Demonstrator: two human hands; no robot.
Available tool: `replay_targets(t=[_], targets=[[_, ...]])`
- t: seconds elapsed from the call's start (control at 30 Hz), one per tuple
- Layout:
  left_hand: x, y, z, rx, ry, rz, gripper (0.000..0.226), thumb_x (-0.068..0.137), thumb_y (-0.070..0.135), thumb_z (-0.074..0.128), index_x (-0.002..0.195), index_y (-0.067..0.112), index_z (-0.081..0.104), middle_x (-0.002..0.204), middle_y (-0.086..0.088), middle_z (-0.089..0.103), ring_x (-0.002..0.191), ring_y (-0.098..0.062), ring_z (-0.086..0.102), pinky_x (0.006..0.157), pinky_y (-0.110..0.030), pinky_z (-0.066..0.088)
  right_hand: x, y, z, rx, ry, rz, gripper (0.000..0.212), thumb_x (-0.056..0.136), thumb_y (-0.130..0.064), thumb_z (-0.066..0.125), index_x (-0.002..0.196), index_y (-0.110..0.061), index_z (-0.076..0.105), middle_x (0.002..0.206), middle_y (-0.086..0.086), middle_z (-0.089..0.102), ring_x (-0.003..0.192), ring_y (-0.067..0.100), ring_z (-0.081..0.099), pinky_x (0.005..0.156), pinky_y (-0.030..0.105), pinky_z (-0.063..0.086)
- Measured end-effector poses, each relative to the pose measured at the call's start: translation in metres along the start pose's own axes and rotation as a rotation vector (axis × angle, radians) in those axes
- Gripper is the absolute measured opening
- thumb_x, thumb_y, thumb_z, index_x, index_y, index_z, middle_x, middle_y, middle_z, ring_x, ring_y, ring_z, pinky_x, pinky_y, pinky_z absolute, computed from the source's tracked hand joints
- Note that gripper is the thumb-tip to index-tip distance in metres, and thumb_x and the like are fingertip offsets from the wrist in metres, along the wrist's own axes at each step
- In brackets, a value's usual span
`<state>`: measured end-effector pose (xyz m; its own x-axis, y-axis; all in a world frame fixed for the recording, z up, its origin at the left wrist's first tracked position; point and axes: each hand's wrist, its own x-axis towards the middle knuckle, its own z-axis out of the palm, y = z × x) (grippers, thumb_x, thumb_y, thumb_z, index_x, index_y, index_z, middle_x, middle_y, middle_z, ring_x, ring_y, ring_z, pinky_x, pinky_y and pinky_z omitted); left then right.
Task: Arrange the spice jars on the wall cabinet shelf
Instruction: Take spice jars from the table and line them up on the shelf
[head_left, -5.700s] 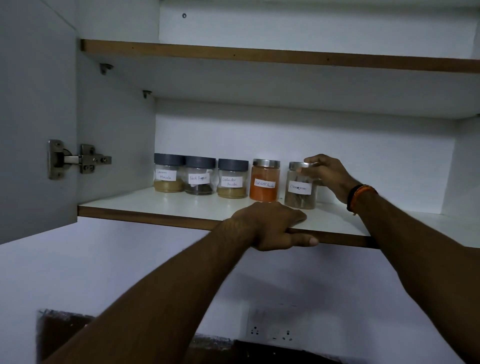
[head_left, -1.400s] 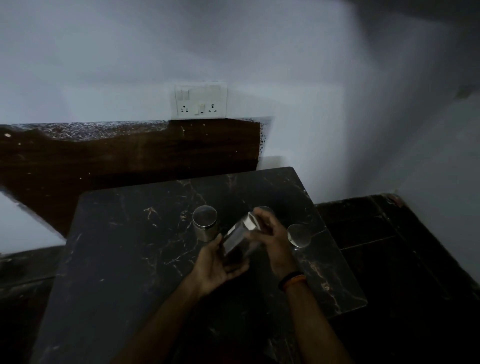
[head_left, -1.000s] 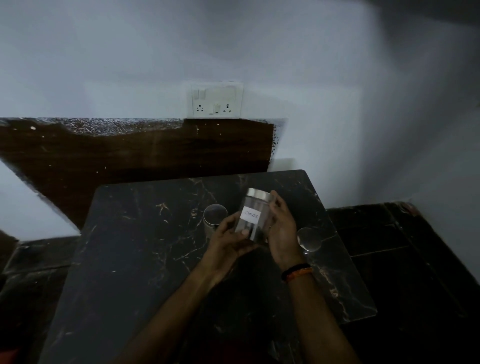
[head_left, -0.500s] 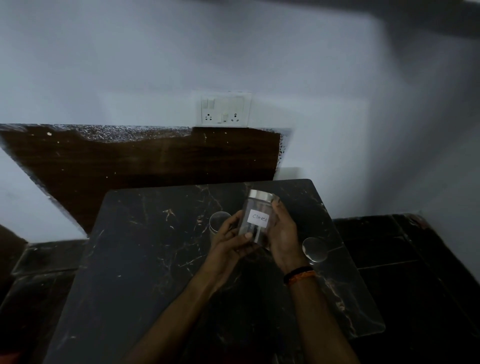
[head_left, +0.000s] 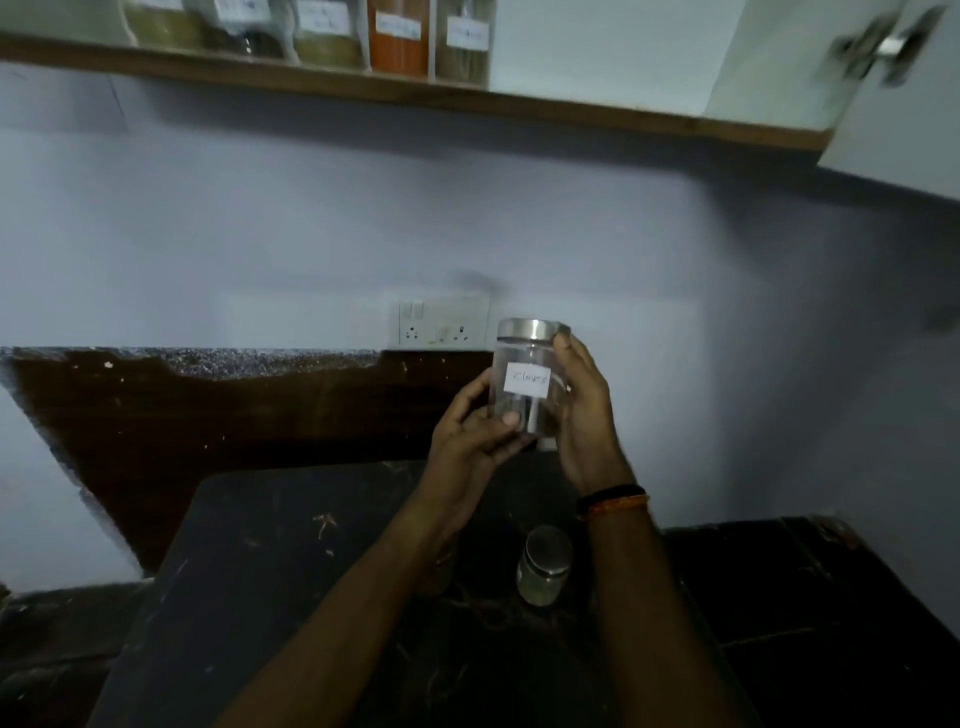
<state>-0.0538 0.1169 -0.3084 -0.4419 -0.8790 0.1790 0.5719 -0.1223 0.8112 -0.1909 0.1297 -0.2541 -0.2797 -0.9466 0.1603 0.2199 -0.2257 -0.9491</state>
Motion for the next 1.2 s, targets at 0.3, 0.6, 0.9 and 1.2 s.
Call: replay_targets(t=[0.3,0.6,0.9,1.2], targets=[[0.063,0.093,0.059,0.004,-0.103,0.177,0.065,0.086,0.01,0.071,0.145,0.025,0.047,0.129,-0.017,0.066,0.122,-0.033,0.063,0.1,-0.045,0.053,0.045,-0.117,0.035,-0.07,-0.02,-0.241,0.056,0.086,-0.057,0.063,0.133,-0.027,0.062,0.129,0.009,0.068,0.116,0.03,0.066,0.073,0.035,0.058],[0.107,0.167,0.097,0.196,-0.194,0.287,0.066,0.085,0.014,0.073,0.146,0.022,0.047,0.127,-0.014,0.068,0.119,-0.033,0.065,0.101,-0.046,0.053,0.084,-0.195,0.045,-0.126,-0.093,-0.387,0.049,0.09,-0.051,0.064,0.13,-0.024,0.062,0.12,0.005,0.071,0.112,0.027,0.066,0.076,0.036,0.062],[0.154,0.234,0.095,1.363,-0.084,0.728,0.044,0.101,0.02,0.054,0.144,0.012,0.05,0.139,-0.007,0.057,0.122,-0.013,0.053,0.103,-0.026,0.041,0.12,-0.24,0.036,-0.094,-0.085,-0.471,0.063,0.08,-0.042,0.073,0.14,-0.029,0.055,0.126,0.002,0.066,0.108,0.018,0.068,0.074,0.026,0.058],[0.219,0.263,0.105,2.15,-0.249,0.424,0.06,0.101,0.054,0.041,0.145,0.013,0.044,0.14,-0.009,0.057,0.123,-0.025,0.056,0.1,-0.04,0.046,0.168,-0.261,0.032,-0.144,-0.052,-0.537,0.052,0.081,-0.036,0.075,0.13,-0.026,0.06,0.118,0.003,0.067,0.095,0.013,0.07,0.072,0.027,0.056]])
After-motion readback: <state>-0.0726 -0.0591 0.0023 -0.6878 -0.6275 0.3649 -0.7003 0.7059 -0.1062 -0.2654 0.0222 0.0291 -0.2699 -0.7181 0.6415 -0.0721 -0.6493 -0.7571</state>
